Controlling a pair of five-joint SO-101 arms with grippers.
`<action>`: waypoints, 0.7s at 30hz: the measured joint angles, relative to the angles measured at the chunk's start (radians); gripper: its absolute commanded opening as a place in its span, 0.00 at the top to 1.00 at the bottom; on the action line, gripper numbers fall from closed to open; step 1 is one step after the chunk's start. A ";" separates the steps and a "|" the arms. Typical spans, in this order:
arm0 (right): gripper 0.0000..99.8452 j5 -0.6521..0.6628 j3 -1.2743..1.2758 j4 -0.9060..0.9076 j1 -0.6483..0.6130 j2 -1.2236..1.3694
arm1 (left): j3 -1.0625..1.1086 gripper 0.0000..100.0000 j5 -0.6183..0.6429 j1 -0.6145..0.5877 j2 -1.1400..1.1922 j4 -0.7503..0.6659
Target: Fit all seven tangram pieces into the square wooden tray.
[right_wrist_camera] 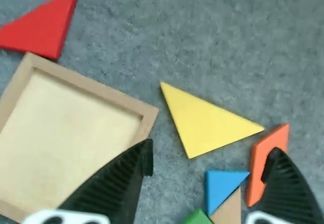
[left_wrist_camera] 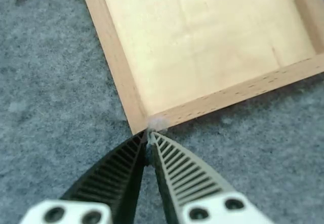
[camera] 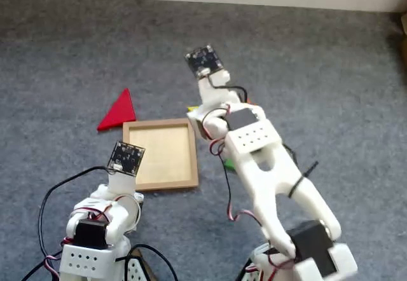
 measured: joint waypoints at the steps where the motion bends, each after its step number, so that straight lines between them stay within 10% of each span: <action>1: 0.67 0.002 -0.003 -0.002 0.000 0.043 | 0.000 0.99 0.000 0.000 0.000 0.000; 21: 0.67 0.009 -0.367 -0.006 0.021 0.571 | 0.000 0.99 0.000 0.000 0.000 0.000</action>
